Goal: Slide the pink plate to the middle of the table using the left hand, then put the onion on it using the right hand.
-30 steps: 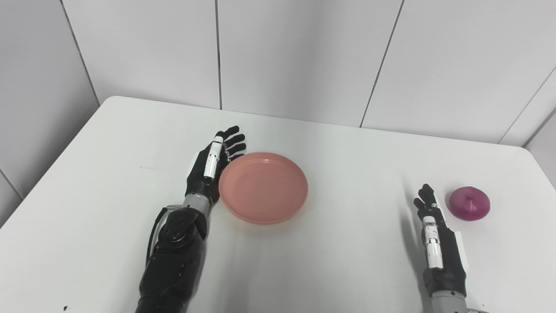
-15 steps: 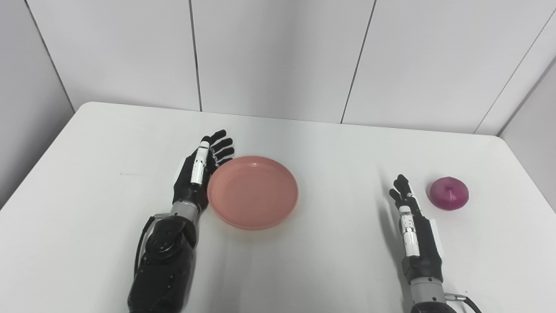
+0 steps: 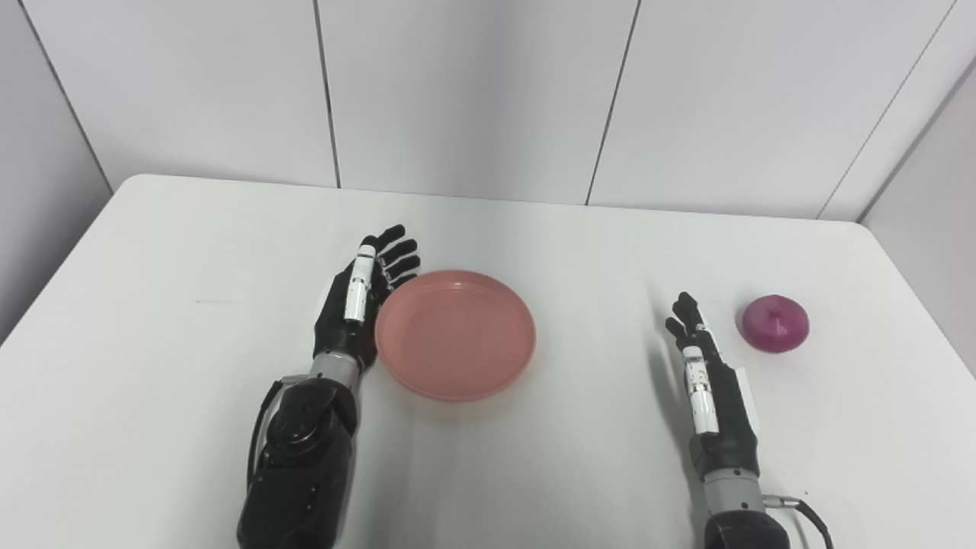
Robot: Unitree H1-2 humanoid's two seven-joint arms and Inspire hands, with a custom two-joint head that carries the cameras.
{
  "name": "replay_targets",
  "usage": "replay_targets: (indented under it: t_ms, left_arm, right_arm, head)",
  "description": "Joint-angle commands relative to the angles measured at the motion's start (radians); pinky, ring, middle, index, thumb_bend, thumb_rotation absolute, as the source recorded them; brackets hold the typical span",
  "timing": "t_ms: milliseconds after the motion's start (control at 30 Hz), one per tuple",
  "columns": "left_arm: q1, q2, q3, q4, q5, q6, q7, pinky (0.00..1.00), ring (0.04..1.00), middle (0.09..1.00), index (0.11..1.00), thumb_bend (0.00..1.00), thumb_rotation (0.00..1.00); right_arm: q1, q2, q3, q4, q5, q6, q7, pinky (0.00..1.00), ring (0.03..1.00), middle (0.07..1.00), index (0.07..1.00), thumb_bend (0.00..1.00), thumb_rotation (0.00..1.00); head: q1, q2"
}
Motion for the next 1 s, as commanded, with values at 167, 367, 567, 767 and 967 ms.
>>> replay_targets:
  t_ms: [167, 367, 567, 767, 967]
  left_arm:
    - [0.001, -0.04, -0.027, -0.064, 0.012, 0.056, 0.018, 0.75, 0.782, 0.788, 0.767, 0.38, 1.0]
    - [0.008, -0.05, -0.062, -0.098, 0.019, 0.1, 0.017, 0.73, 0.776, 0.791, 0.777, 0.37, 1.0]
    - [0.014, -0.072, -0.082, -0.115, 0.026, 0.115, 0.022, 0.73, 0.762, 0.775, 0.756, 0.37, 1.0]
    - [0.019, -0.076, -0.09, -0.119, 0.027, 0.115, 0.022, 0.73, 0.768, 0.777, 0.757, 0.37, 1.0]
    - [0.018, -0.065, -0.091, -0.096, 0.033, 0.09, 0.018, 0.73, 0.769, 0.776, 0.756, 0.38, 1.0]
  right_arm:
    - [0.009, 0.014, 0.014, 0.012, -0.001, -0.003, -0.005, 0.98, 0.941, 0.957, 0.964, 0.15, 1.0]
    - [0.009, 0.012, 0.016, 0.012, -0.005, -0.001, -0.005, 0.98, 0.942, 0.958, 0.967, 0.15, 1.0]
    - [0.008, 0.014, 0.016, 0.014, -0.002, -0.006, -0.005, 0.98, 0.942, 0.958, 0.964, 0.15, 1.0]
    - [0.009, 0.013, 0.016, 0.012, -0.001, 0.0, -0.006, 0.99, 0.943, 0.959, 0.966, 0.15, 1.0]
    - [0.009, 0.01, 0.017, 0.013, -0.005, -0.002, -0.005, 0.99, 0.943, 0.96, 0.967, 0.15, 1.0]
  head:
    - [-0.001, 0.006]
    - [0.001, 0.011]
    - [0.001, 0.013]
    - [-0.001, 0.015]
    - [-0.006, 0.015]
